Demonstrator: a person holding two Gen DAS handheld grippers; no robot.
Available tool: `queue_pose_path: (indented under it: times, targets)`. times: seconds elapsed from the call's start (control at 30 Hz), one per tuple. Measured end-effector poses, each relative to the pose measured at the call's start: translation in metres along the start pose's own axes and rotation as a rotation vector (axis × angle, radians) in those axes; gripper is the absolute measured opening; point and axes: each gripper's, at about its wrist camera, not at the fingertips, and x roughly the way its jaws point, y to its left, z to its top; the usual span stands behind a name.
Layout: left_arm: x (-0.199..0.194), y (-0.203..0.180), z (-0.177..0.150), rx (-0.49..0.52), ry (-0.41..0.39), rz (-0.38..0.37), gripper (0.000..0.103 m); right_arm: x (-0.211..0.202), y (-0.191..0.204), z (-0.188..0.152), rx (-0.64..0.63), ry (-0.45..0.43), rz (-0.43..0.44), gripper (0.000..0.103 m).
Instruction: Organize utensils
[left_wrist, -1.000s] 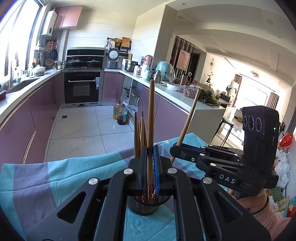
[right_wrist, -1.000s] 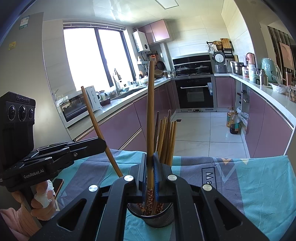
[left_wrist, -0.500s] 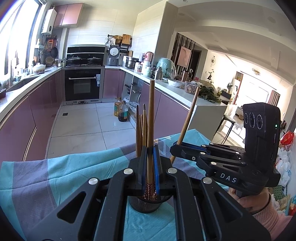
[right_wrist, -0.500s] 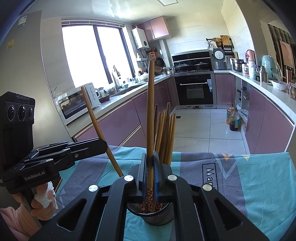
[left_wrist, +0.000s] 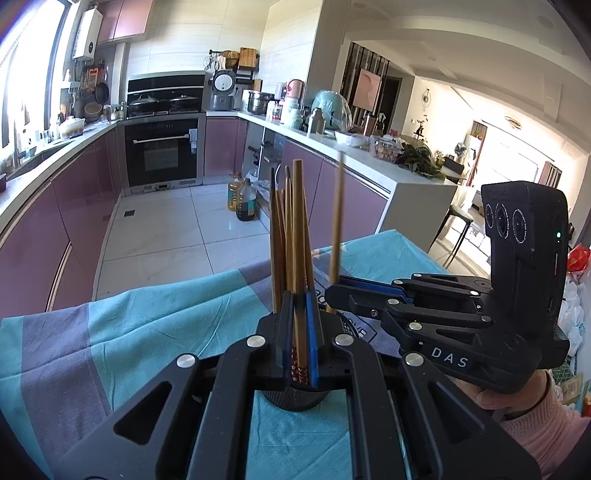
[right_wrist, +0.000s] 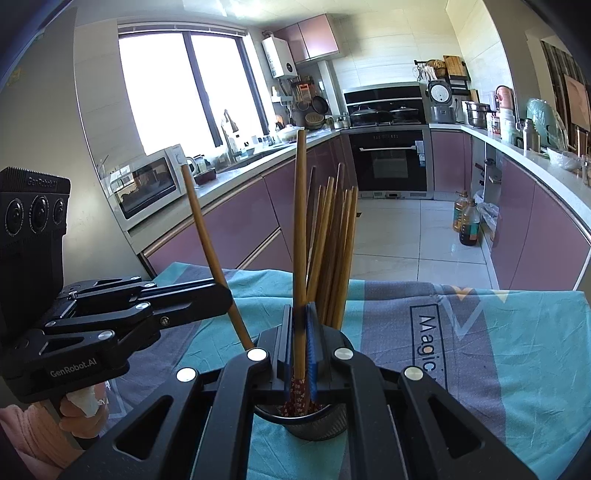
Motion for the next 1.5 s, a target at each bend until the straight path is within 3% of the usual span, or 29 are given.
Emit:
queue_pose_path:
  times: [0.4, 0.5, 0.57, 0.6, 0.7, 0.77, 0.97, 1.03, 1.5]
  targets:
    - [0.03, 0.015, -0.013, -0.021, 0.04, -0.013, 0.009, 0.003, -0.008, -0.009, 0.037, 0.016, 0.001, 0.008]
    - [0.022, 0.016, -0.021, -0.026, 0.009, 0.003, 0.025, -0.002, -0.007, -0.013, 0.034, 0.002, 0.0, 0.016]
    - [0.015, 0.019, -0.027, -0.041, -0.021, 0.027, 0.036, -0.008, -0.002, -0.018, 0.021, -0.018, -0.015, 0.034]
    - [0.012, 0.021, -0.031, -0.046, -0.033, 0.036, 0.037, -0.01, 0.0, -0.02, 0.014, -0.025, -0.022, 0.036]
    - [0.0, 0.025, -0.042, -0.045, -0.081, 0.114, 0.054, -0.017, 0.009, -0.03, -0.012, -0.05, -0.052, 0.052]
    - [-0.011, 0.027, -0.051, -0.046, -0.113, 0.173, 0.071, -0.02, 0.014, -0.036, -0.022, -0.07, -0.075, 0.063]
    - [-0.047, 0.031, -0.076, -0.051, -0.207, 0.313, 0.094, -0.028, 0.027, -0.05, -0.058, -0.115, -0.15, 0.088]
    - [-0.059, 0.031, -0.083, -0.047, -0.231, 0.355, 0.097, -0.032, 0.032, -0.054, -0.07, -0.143, -0.172, 0.097]
    - [-0.122, 0.033, -0.132, -0.065, -0.326, 0.473, 0.097, -0.049, 0.056, -0.067, -0.111, -0.244, -0.243, 0.097]
